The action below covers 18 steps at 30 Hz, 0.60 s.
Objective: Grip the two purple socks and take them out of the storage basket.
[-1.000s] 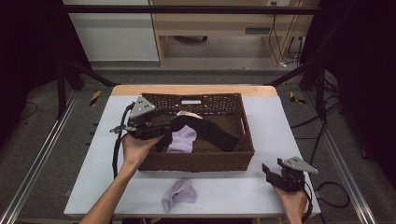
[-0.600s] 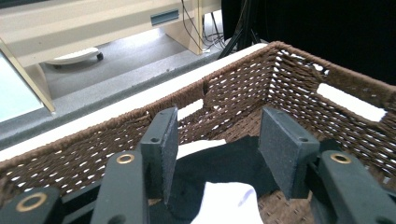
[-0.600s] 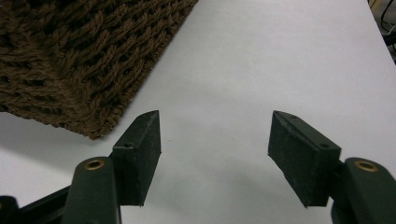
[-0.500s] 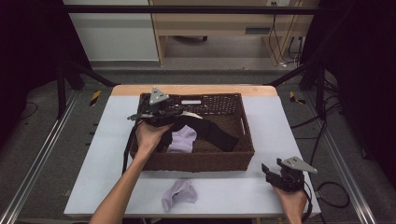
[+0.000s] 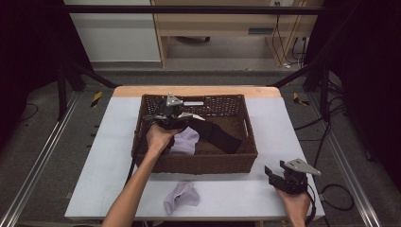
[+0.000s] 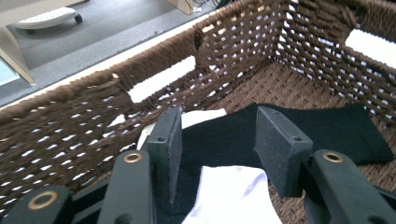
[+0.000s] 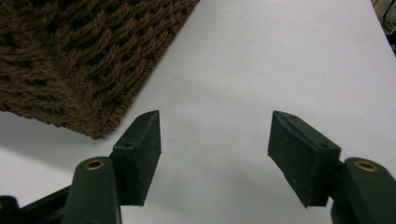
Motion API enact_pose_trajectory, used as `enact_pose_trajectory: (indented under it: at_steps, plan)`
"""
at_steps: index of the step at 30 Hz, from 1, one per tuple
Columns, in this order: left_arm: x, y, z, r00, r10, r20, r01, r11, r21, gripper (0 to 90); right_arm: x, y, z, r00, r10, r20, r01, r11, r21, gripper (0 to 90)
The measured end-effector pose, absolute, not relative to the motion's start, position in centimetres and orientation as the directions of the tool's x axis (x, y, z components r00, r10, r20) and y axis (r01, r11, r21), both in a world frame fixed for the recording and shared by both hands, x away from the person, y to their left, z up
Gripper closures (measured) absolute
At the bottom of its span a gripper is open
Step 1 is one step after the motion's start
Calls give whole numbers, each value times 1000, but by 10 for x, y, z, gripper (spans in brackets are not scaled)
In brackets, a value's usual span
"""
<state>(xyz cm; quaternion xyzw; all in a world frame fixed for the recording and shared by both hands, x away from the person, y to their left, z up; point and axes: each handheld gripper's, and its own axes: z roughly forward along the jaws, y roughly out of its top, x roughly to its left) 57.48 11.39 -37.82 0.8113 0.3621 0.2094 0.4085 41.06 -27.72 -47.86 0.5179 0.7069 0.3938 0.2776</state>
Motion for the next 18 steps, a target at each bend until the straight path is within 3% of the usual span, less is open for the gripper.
enact_pose_trajectory:
  at_steps: [3, 12, 18]
  plan:
    - [576, 108, -382, 666, 745, 15, 433, -403, 807, 485, 411, -277, -479, -309, 951, 15, 515, 154, 843, 347]
    - [573, 91, -396, 704, 704, 95, 426, -525, 736, 480, 411, -276, -479, -312, 950, 13, 515, 158, 843, 347]
    - [575, 87, -404, 711, 698, 92, 464, -563, 685, 477, 412, -275, -479, -315, 949, 9, 518, 163, 840, 347]
